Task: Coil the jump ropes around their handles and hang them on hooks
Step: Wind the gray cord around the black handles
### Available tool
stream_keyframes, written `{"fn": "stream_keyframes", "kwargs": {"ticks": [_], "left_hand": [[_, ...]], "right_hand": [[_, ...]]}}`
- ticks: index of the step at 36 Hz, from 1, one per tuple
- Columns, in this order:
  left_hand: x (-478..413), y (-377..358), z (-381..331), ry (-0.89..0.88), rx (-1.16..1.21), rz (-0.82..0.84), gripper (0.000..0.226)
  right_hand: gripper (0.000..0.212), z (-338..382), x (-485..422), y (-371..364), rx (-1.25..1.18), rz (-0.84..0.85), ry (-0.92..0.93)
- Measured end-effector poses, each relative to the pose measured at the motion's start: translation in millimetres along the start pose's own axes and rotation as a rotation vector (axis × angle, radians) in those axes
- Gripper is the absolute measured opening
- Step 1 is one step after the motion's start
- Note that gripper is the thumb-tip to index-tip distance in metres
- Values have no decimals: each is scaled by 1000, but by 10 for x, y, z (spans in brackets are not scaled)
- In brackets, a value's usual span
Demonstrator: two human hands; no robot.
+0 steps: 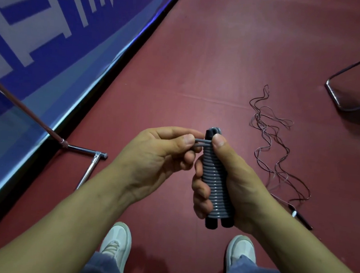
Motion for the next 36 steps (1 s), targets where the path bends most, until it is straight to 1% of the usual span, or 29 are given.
{"fn": "stream_keyframes", "kwargs": {"ticks": [3,9,12,15,18,21,22,24,26,28,30,31,34,36], "left_hand": [[-15,-28,3,0,2,-7,16],[-41,117,-30,-21,-10,-108,16],[-28,134,28,28,42,-128,18],[-24,126,97,97,143,-141,22],[-28,128,181,179,205,-151,35],[-38,137,255,243,182,-116,56],[-40,138,259,248,166,-97,56],[-33,111,233,234,149,-52,45],[-8,58,184,209,154,-10,39],[12,4,176,197,141,28,34],[33,-21,189,198,108,46,35],[41,-28,197,196,90,56,37],[68,-85,193,184,66,101,40],[83,-132,163,180,103,139,38]], "right_hand": [[58,8,12,-24,-14,26,-6],[56,112,-15,141,123,-107,77],[55,134,-18,154,171,-119,109],[54,126,-19,129,209,-109,125],[52,142,-9,107,269,-100,164],[48,215,16,105,403,-114,224],[46,243,21,113,457,-126,242],[45,303,35,114,576,-143,284],[53,348,49,97,694,-154,328],[52,379,62,84,829,-172,373],[50,392,69,82,972,-186,422],[52,394,74,87,1019,-189,440],[63,428,85,130,1086,-216,472],[65,455,85,144,1112,-223,481]]}}
Point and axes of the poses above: each hand's wrist, its own x-axis away from the middle knuckle, its own y-axis out of the back of the hand, z = x × y, the point moved 10 cm from there along -x, towards the middle knuckle, and after that the axes turned 8 degrees about -z, right-handed, at the moved point
